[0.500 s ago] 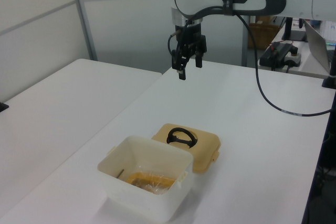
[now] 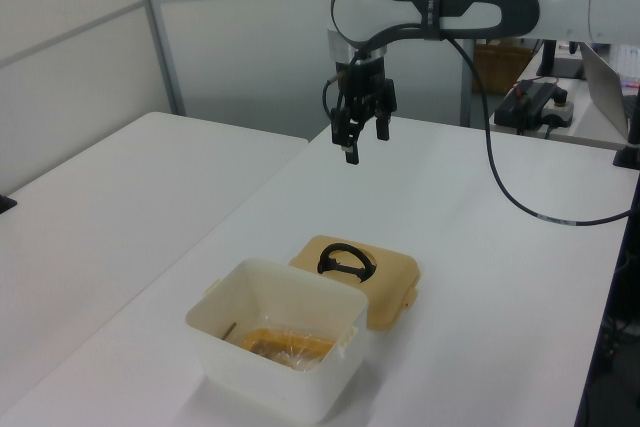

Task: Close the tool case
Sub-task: 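Move the open gripper over the black handle of the tan lid, then lower the gripper and close it on the black lid handle, then lift the tan lid and carry it over the white box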

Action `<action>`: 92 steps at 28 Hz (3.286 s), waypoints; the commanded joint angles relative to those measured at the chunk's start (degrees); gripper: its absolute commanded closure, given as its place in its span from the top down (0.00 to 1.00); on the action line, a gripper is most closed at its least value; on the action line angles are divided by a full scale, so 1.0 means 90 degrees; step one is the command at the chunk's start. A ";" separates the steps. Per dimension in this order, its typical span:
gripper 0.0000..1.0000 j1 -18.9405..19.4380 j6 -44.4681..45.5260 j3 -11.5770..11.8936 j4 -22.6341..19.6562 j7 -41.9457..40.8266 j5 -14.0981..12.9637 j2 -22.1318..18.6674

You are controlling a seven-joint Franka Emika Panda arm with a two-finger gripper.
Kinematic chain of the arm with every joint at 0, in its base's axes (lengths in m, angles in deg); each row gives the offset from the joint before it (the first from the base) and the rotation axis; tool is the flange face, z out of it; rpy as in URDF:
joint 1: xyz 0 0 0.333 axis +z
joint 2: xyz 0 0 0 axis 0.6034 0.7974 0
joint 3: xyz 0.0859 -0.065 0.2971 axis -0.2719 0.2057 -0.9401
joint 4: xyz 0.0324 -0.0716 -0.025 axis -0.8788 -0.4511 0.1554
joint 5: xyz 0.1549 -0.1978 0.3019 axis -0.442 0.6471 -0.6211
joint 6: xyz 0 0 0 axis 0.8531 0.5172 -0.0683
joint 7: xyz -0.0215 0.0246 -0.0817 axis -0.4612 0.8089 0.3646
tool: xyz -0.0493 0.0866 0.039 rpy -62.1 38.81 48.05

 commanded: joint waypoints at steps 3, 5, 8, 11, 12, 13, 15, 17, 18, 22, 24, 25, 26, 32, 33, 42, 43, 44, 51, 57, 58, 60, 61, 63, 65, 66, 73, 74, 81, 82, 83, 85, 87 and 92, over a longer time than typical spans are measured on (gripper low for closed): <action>1.00 0.0064 -0.0300 0.0054 -0.0349 -0.0144 0.0087 0.0045; 1.00 0.0074 -0.0486 0.0054 -0.0485 -0.0144 0.0097 0.0054; 1.00 0.0074 -0.0877 0.0054 -0.0759 -0.0144 0.0097 0.0064; 1.00 0.0074 -0.1140 0.0054 -0.0886 -0.0154 0.0116 0.0190; 1.00 0.0074 -0.1180 0.0054 -0.0886 -0.0154 0.0116 0.0220; 1.00 0.0084 -0.1228 0.0054 -0.0886 -0.0154 0.0126 0.0269; 1.00 0.0084 -0.1336 0.0054 -0.0886 -0.0154 0.0175 0.0366; 1.00 0.0113 -0.1433 0.0054 -0.0896 -0.0144 0.0233 0.0464; 1.00 0.0123 -0.1463 0.0054 -0.0896 -0.0144 0.0234 0.0513; 1.00 0.0123 -0.1629 0.0054 -0.0993 -0.0105 0.0234 0.0562; 1.00 0.0133 -0.1726 0.0054 -0.1072 -0.0086 0.0234 0.0562; 1.00 0.0162 -0.1766 0.0054 -0.1101 -0.0085 0.0243 0.0562; 1.00 0.0191 -0.1805 0.0054 -0.1140 -0.0085 0.0243 0.0562; 1.00 0.0367 -0.2078 0.0054 -0.1374 -0.0056 0.0263 0.0601; 1.00 0.0396 -0.2137 0.0054 -0.1462 -0.0046 0.0302 0.0601; 1.00 0.0533 -0.2274 0.0054 -0.1648 0.0129 0.0458 0.0748; 1.00 0.0533 -0.2303 0.0054 -0.1639 0.0129 0.0468 0.0758; 1.00 0.0533 -0.2380 0.0054 -0.1648 0.0129 0.0478 0.0825; 1.00 0.0591 -0.2635 0.0054 -0.1677 0.0490 0.0731 0.1070; 0.84 0.0680 -0.2733 0.0054 -0.1677 0.0667 0.0868 0.1236; 0.76 0.0689 -0.2742 0.0054 -0.1677 0.0667 0.0878 0.1255; 0.53 0.0806 -0.2743 0.0054 -0.1677 0.0676 0.0888 0.1265; 0.47 0.0816 -0.2743 0.0054 -0.1677 0.0676 0.0888 0.1265; 0.38 0.0816 -0.2733 0.0054 -0.1668 0.0686 0.0888 0.1265; 0.24 0.0826 -0.2733 0.0054 -0.1629 0.0686 0.0878 0.1265; 0.20 0.0826 -0.2733 0.0054 -0.1619 0.0686 0.0878 0.1265; 0.10 0.0817 -0.2743 0.0054 -0.1590 0.0803 0.0868 0.1236; 0.10 0.0816 -0.2733 0.0054 -0.1570 0.0803 0.0868 0.1226; 0.07 0.0758 -0.2723 0.0093 -0.1492 0.0793 0.0868 0.1178; 0.07 0.0758 -0.2723 0.0093 -0.1492 0.0784 0.0868 0.1168; 0.07 0.0758 -0.2723 0.0103 -0.1492 0.0774 0.0868 0.1158; 0.07 0.0748 -0.2704 0.0103 -0.1492 0.0755 0.0859 0.1119; 0.06 0.0729 -0.2665 0.0103 -0.1492 0.0735 0.0859 0.1070; 0.02 0.0709 -0.2635 0.0103 -0.1502 0.0715 0.0839 0.0933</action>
